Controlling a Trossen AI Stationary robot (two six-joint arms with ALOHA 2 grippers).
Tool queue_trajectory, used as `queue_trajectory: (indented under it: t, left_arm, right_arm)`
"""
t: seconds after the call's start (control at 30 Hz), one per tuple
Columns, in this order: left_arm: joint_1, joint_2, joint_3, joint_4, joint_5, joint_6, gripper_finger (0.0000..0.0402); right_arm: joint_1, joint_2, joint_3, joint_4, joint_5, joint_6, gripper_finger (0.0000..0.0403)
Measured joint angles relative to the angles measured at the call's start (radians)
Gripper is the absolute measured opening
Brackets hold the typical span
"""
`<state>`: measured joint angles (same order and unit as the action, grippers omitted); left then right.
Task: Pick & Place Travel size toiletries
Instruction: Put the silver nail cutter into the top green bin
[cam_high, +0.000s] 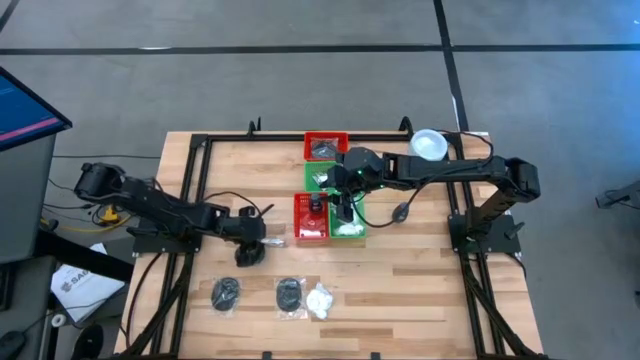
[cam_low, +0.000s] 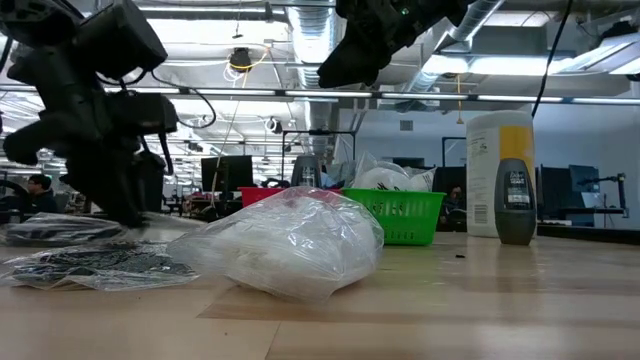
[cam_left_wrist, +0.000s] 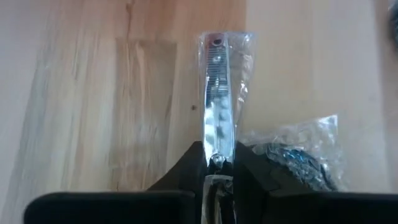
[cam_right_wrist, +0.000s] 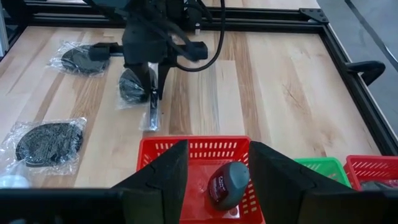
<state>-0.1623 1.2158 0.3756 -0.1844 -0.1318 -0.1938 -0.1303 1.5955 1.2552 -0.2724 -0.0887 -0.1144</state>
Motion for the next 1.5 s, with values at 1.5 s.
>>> queue_trajectory:
  t: [1.5]
  left_arm:
    - [-0.064,-0.378,0.002,0.158,-0.039,-0.121,0.0055]
  right_arm:
    - [0.155,0.089,0.000,0.199,-0.018,-0.019,0.0169]
